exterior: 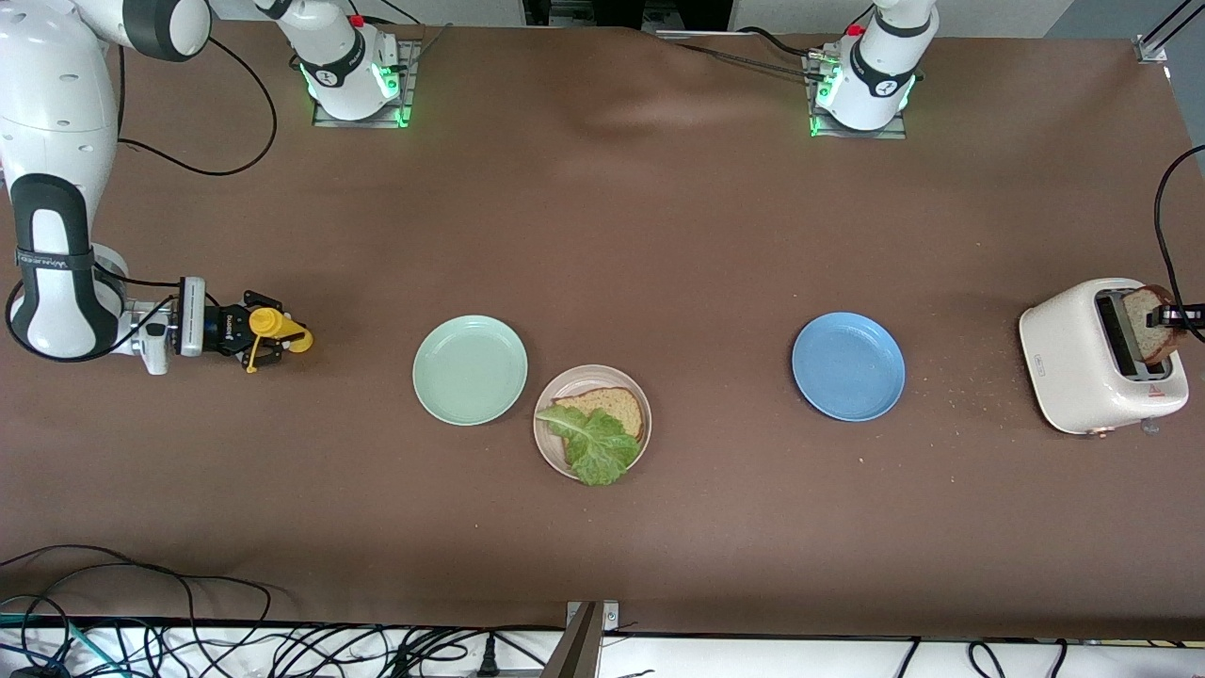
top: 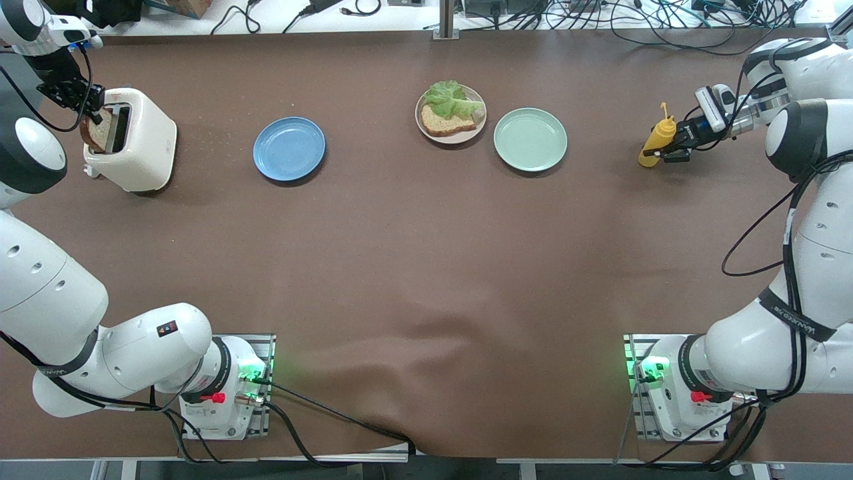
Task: Make sandwich on beige plate with both arms
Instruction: 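Lower the mustard with the right gripper while the left gripper grasps bread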
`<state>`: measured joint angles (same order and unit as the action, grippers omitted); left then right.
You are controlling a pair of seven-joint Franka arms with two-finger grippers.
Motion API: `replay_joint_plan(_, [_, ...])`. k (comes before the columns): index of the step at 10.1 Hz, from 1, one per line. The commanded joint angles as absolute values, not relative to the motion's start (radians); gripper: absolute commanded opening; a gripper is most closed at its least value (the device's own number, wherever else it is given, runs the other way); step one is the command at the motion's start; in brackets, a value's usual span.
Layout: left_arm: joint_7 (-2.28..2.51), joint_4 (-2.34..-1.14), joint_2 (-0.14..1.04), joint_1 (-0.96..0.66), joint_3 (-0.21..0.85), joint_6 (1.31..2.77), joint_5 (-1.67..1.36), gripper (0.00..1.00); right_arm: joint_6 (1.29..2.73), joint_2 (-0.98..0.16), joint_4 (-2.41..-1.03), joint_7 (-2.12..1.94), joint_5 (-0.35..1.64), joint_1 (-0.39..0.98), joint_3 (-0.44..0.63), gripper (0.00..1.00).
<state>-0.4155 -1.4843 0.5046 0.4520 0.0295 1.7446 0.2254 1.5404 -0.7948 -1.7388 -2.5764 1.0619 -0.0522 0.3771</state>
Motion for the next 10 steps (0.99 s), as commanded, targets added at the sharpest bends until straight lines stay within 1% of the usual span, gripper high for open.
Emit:
replay_joint_plan(1, [-0.426,-1.474,0.482,0.448,0.038,1.712,0.258,0.0,1.523,-0.802,-1.73,-2.603,1.083,-0.072,0.362,0.0])
replay_joint_plan(2, [-0.426,-1.465,0.482,0.446,0.04,1.706,0.259,0.0,1.523,-0.805,-1.729,-2.609,1.083,-0.072,0.362,0.0])
replay_joint_plan(4, [-0.425,-1.352,0.509,0.396,0.035,1.581,0.258,0.0,1.522,-0.818,-1.727,-2.626,1.1,-0.072,0.362,0.0])
replay_joint_plan(5, [-0.417,-1.318,0.518,0.355,0.031,1.536,0.276,0.0,1.522,-0.824,-1.726,-2.634,1.107,-0.072,0.362,0.0])
replay_joint_plan(6, [-0.417,-1.293,0.518,0.33,0.031,1.514,0.299,0.0,1.522,-0.825,-1.726,-2.634,1.108,-0.071,0.362,0.0])
replay_joint_plan(8, [-0.42,-1.205,0.537,0.296,0.035,1.45,0.284,0.0,1.523,-0.828,-1.726,-2.631,1.108,-0.071,0.362,0.0])
replay_joint_plan(9, [-0.42,-1.165,0.546,0.267,0.035,1.427,0.253,0.0,1.523,-0.828,-1.724,-2.629,1.108,-0.071,0.362,0.18])
replay_joint_plan(10, [-0.414,-1.149,0.554,0.264,0.035,1.411,0.16,0.0,1.522,-0.828,-1.72,-2.619,1.108,-0.071,0.362,0.28])
